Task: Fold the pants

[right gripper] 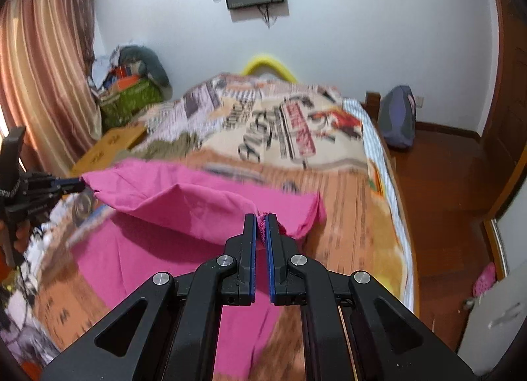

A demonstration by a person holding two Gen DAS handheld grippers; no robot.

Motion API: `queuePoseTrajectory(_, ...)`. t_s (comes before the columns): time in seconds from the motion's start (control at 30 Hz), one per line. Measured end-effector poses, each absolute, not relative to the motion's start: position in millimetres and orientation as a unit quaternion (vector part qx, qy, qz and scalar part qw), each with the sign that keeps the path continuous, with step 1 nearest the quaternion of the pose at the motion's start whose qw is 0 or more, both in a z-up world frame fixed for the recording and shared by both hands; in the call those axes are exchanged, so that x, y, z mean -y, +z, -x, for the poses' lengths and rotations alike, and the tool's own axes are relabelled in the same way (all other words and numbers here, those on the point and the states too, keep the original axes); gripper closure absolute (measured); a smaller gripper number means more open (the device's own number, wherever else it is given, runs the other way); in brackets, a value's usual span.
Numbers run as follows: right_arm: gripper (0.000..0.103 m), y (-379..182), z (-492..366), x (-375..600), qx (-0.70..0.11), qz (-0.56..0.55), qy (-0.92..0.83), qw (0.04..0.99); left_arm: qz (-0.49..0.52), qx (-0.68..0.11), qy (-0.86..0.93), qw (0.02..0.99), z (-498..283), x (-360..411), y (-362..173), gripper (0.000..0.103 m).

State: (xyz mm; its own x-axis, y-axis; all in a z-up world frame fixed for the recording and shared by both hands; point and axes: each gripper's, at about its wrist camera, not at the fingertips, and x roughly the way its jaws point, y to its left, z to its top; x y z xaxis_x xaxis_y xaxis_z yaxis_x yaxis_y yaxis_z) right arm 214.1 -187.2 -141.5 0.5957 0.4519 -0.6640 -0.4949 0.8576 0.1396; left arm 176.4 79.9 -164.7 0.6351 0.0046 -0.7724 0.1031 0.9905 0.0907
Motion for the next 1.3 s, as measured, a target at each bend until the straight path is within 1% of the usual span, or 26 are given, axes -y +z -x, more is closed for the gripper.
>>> queuePoseTrajectory(0.03,0.098,-149,-211,188,-0.370,0.029,0.264,0.890,-0.064,-0.431,-0.027,0.900,-172,-79,-170,0.098)
queuePoseTrajectory(0.27,0.098,-182,-191,196,-0.408,0.026,0.251,0.877,-0.058,-0.464,-0.022,0.883,-148,-80,-204,0.098)
queuePoseTrajectory(0.47,0.098,-189,-175,200,-0.420,0.053,0.231,0.876,-0.057,-0.457,-0.023,0.887,-133,-83,-196,0.098)
queuePoseTrajectory(0.57,0.093,-182,-171,197,-0.412,0.061,0.234,0.879,-0.078,-0.441,-0.022,0.894,-131,-76,-184,0.097)
queuePoseTrajectory(0.63,0.084,-175,-169,191,-0.403,0.056,0.247,0.880,-0.087,-0.435,-0.032,0.896,-132,-67,-177,0.095)
queuePoseTrajectory(0.67,0.082,-172,-168,186,-0.398,0.056,0.254,0.880,-0.087,-0.436,-0.038,0.895,-135,-64,-176,0.095)
queuePoseTrajectory(0.7,0.079,-169,-166,180,-0.392,0.059,0.261,0.880,-0.087,-0.440,-0.047,0.892,-138,-59,-175,0.093)
queuePoseTrajectory(0.77,0.075,-165,-163,166,-0.382,0.071,0.276,0.879,-0.093,-0.446,-0.059,0.888,-143,-49,-177,0.081)
queuePoseTrajectory(0.8,0.072,-165,-162,160,-0.379,0.074,0.283,0.878,-0.102,-0.447,-0.065,0.887,-145,-42,-179,0.069)
queuePoseTrajectory(0.83,0.069,-165,-161,154,-0.378,0.076,0.290,0.876,-0.111,-0.446,-0.067,0.886,-147,-36,-181,0.058)
queuePoseTrajectory(0.87,0.068,-166,-159,149,-0.377,0.078,0.298,0.873,-0.122,-0.444,-0.068,0.885,-148,-30,-183,0.055)
queuePoseTrajectory(1.07,0.066,-182,-162,123,-0.395,0.086,0.329,0.853,-0.174,-0.449,-0.104,0.870,-153,0,-197,0.053)
queuePoseTrajectory(1.17,0.066,-193,-167,116,-0.408,0.088,0.332,0.846,-0.209,-0.453,-0.103,0.860,-161,11,-209,0.053)
queuePoseTrajectory(1.3,0.066,-201,-170,109,-0.419,0.088,0.342,0.837,-0.231,-0.447,-0.101,0.858,-170,16,-216,0.053)
